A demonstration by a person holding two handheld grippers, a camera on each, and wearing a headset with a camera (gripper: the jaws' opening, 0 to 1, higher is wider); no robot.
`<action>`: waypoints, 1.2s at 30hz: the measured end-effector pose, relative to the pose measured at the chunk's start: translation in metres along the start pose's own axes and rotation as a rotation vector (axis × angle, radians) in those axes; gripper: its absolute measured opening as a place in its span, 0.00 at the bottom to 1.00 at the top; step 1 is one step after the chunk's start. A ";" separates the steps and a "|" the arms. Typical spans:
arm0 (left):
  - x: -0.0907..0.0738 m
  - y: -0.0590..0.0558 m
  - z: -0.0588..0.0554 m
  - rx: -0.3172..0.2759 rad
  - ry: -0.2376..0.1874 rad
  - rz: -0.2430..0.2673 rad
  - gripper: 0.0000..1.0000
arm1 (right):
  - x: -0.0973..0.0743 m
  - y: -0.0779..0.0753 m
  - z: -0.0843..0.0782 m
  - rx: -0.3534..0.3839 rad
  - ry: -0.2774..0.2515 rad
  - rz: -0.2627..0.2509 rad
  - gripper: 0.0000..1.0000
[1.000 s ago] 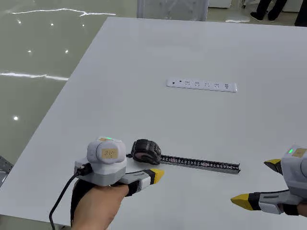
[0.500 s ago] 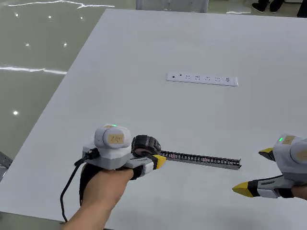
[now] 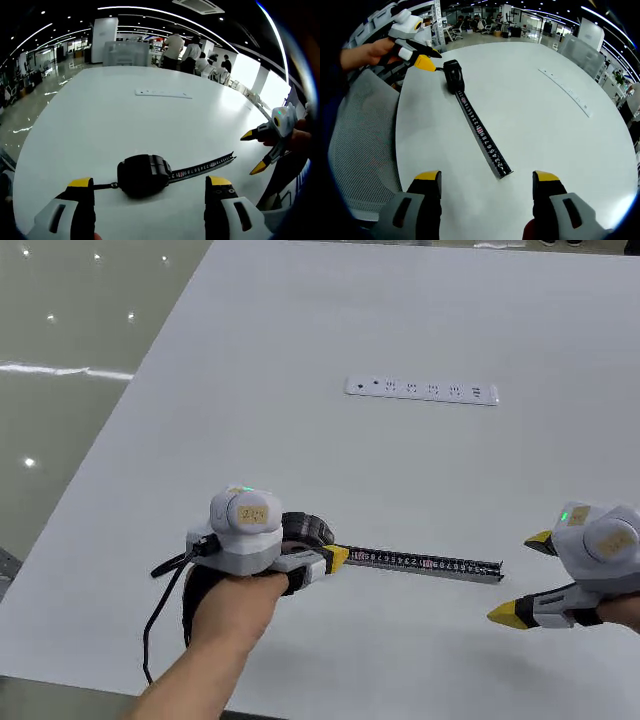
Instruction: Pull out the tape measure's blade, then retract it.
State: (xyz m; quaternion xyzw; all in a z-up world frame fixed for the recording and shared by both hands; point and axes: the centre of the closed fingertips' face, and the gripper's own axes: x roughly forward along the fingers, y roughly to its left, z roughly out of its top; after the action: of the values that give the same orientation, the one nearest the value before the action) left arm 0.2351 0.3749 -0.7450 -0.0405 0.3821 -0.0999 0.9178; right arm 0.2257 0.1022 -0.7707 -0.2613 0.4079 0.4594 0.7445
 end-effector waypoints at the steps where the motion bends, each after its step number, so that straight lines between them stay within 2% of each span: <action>1: 0.002 0.000 0.000 -0.003 0.002 -0.002 0.88 | 0.001 -0.001 0.000 -0.007 0.007 0.003 0.70; 10: 0.014 0.002 0.001 -0.019 0.000 0.009 0.84 | 0.015 -0.015 0.000 -0.103 0.022 0.027 0.62; 24: 0.032 0.003 -0.002 -0.043 0.019 0.014 0.83 | 0.030 -0.016 -0.008 -0.313 0.070 0.126 0.44; 31: 0.040 0.004 -0.002 -0.048 0.028 0.016 0.82 | 0.039 -0.021 -0.013 -0.354 0.095 0.150 0.37; 36: 0.043 0.008 -0.004 -0.062 0.032 0.022 0.81 | 0.042 -0.020 -0.016 -0.360 0.101 0.188 0.30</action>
State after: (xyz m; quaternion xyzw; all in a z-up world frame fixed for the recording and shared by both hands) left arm 0.2627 0.3739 -0.7791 -0.0628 0.4001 -0.0784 0.9109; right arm 0.2484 0.1007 -0.8144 -0.3738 0.3784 0.5786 0.6183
